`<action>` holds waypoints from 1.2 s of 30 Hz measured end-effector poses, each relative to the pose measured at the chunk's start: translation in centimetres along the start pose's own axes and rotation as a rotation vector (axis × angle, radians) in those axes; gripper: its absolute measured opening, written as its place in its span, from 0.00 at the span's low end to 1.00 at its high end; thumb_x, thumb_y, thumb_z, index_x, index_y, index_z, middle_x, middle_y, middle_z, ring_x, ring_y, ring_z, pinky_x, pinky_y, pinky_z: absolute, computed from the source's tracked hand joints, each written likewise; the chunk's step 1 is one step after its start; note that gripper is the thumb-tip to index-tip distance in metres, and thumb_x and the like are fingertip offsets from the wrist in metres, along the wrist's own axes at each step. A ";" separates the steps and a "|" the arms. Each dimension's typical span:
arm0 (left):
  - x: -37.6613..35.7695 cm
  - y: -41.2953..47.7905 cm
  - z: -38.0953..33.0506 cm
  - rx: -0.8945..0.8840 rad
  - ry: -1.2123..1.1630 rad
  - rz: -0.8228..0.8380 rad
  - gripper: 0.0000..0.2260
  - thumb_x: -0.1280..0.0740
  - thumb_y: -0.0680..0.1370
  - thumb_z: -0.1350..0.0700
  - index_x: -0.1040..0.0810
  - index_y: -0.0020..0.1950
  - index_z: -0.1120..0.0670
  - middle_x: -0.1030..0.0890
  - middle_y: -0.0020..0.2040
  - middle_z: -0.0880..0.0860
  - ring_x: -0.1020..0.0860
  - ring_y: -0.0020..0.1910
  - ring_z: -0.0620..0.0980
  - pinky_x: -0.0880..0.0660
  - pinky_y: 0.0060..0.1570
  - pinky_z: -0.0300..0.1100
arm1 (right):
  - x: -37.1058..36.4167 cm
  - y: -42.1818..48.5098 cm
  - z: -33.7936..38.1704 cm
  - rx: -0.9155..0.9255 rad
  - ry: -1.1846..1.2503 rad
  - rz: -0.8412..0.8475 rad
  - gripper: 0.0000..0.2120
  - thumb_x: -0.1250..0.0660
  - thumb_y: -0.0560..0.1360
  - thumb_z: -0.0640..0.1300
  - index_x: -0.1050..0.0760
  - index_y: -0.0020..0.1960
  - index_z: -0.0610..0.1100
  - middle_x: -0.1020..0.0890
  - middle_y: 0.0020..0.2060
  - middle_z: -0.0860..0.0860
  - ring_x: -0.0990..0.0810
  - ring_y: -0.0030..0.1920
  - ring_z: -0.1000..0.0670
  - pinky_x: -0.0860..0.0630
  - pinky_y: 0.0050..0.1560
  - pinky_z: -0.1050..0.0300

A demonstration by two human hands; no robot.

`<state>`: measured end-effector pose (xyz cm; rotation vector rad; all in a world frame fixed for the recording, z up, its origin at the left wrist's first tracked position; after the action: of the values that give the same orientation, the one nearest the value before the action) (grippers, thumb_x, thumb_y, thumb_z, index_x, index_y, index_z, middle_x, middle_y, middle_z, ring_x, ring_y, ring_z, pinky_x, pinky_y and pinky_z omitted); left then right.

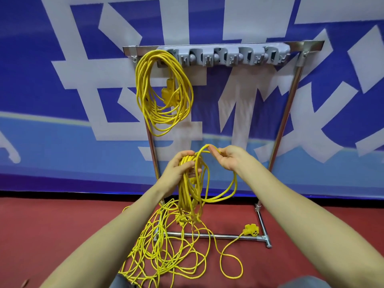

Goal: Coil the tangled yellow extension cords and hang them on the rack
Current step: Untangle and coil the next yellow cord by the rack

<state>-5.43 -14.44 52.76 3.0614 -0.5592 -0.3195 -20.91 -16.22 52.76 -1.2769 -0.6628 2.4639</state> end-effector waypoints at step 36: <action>7.0 0.4 -3.0 -0.097 0.306 -0.174 0.08 0.37 0.79 0.66 0.27 0.55 0.55 0.26 0.36 0.50 0.31 0.27 0.44 0.30 0.27 0.37 | 6.5 -0.1 5.5 0.566 -1.869 -0.402 0.10 0.46 0.80 0.39 0.26 0.54 0.41 0.21 0.48 0.40 0.23 0.48 0.39 0.32 0.40 0.54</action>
<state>1.46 -17.30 54.35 2.9843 -0.2556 0.1188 -29.10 -14.68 51.11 1.4540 -0.3146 2.4258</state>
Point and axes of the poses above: each hand's wrist, its own y-axis towards the middle knuckle, its own x-axis out of the back of the hand, z = x × y, the point moved 7 cm from there along y, towards the middle knuckle
